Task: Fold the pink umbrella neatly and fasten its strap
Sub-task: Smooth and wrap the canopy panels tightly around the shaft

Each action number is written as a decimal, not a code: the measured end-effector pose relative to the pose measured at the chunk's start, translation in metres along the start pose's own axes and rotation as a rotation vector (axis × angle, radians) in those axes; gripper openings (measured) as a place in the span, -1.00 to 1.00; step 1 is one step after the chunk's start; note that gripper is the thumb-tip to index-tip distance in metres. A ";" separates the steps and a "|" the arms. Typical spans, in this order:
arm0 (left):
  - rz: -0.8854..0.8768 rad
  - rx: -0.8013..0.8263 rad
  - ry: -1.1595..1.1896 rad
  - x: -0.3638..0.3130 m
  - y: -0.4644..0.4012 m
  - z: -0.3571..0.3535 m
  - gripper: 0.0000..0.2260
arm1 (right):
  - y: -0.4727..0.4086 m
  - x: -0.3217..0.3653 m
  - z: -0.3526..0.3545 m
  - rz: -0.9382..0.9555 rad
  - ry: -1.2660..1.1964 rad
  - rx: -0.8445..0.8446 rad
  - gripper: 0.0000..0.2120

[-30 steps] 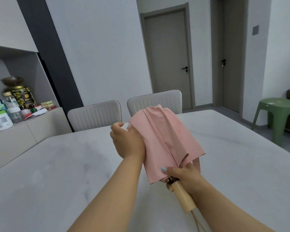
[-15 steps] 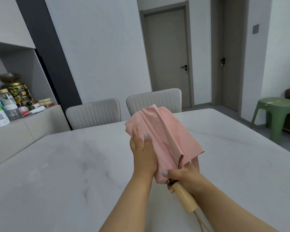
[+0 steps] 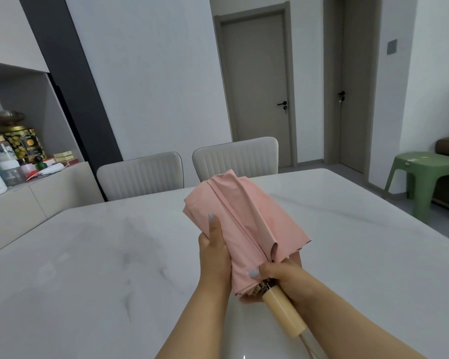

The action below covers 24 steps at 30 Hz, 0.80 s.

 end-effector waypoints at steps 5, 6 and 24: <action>-0.084 0.205 0.087 0.001 0.003 -0.006 -0.19 | -0.001 0.003 0.011 -0.023 0.003 -0.094 -0.75; -0.074 0.287 0.117 0.004 0.005 -0.009 -0.18 | -0.003 0.004 0.014 -0.019 -0.021 -0.105 -0.70; 0.072 0.738 0.119 0.018 0.026 -0.016 -0.23 | -0.003 0.007 0.014 0.108 -0.218 -0.006 -0.43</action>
Point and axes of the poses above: each hand's wrist, its own y-axis away from the middle knuckle, its own z-axis out of the back of the hand, x = y × z, the point moved 7 cm from there along -y, towards the middle knuckle, and after that the axes turned 1 degree about x, right-handed, at the moved point
